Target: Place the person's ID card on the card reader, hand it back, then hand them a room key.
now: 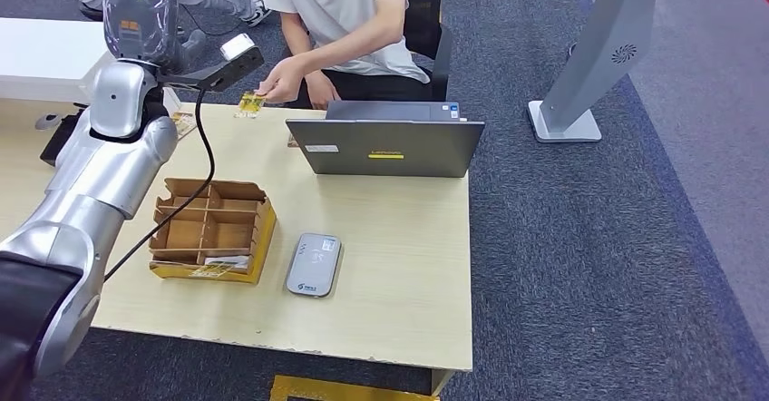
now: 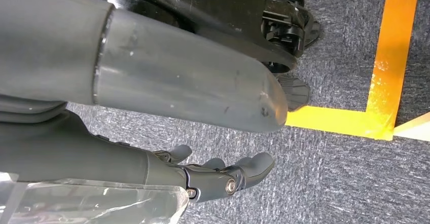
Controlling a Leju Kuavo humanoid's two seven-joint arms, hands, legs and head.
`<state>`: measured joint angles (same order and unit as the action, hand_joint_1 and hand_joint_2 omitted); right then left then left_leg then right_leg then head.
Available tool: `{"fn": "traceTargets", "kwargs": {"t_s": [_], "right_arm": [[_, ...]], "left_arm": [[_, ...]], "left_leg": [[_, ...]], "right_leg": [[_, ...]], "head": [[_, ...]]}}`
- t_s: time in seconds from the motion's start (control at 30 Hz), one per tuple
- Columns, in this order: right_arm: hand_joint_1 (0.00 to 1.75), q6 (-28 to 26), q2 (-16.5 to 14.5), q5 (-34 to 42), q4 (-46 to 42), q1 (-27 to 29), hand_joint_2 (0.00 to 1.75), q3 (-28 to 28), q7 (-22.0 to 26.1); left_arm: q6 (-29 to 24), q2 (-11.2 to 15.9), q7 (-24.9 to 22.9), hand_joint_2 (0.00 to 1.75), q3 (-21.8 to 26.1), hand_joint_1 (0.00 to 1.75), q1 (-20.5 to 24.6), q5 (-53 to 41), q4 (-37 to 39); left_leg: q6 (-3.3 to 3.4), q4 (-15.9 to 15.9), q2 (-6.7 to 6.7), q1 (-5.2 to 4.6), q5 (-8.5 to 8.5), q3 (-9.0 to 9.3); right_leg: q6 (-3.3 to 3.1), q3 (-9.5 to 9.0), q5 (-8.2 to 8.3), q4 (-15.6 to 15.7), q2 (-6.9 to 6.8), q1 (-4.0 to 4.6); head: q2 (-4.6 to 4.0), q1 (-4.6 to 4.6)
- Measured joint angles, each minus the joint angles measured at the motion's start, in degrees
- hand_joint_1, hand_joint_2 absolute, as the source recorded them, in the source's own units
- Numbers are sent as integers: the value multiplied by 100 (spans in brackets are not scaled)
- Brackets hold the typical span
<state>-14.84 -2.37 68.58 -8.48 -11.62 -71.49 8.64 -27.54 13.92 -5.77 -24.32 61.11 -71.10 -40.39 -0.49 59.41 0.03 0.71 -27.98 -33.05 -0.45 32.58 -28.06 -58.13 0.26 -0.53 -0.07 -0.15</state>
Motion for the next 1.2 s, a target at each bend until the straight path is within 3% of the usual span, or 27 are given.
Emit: {"fn": "traceTargets", "kwargs": {"t_s": [0.27, 0.67, 0.77, 0.97, 1.2], "right_arm": [[0, -26, 0, 55, 0, 0, 0, 0, 37], [0, -70, 3, 264, 2, 74, 0, 20, 237], [0, -84, 5, 376, 7, 119, 0, 62, 357], [0, -105, 16, 543, 47, 258, 0, 169, 558], [0, -138, 20, 698, 79, 341, 0, 254, 696]], "left_arm": [[18, -2, 56, 175, 9, 0, -186, -2, -161], [447, 80, 70, 175, 16, 0, -1565, 90, -2053], [500, 146, 119, 175, 16, 0, -2106, 84, -2691], [302, 294, 142, 175, 13, 0, -3630, -130, -4237], [291, 448, 382, 175, -14, 0, -4702, -291, -5274]], "left_leg": [[0, 0, 0, 0, 0, 1], [1, -1, 1, -1, -1, 0], [1, -2, 5, -2, -2, 1], [-2, -3, 6, -2, -8, -1], [-2, -5, 5, -2, -8, -3]], "right_leg": [[0, 0, 0, 0, -1, 0], [0, 0, -1, 1, 0, -1], [0, 0, -1, 2, 4, -2], [1, 5, -7, 6, 6, -2], [2, 5, -7, 6, 2, -2]], "head": [[0, 0], [0, 0], [0, 0], [0, 0], [0, 0]]}}
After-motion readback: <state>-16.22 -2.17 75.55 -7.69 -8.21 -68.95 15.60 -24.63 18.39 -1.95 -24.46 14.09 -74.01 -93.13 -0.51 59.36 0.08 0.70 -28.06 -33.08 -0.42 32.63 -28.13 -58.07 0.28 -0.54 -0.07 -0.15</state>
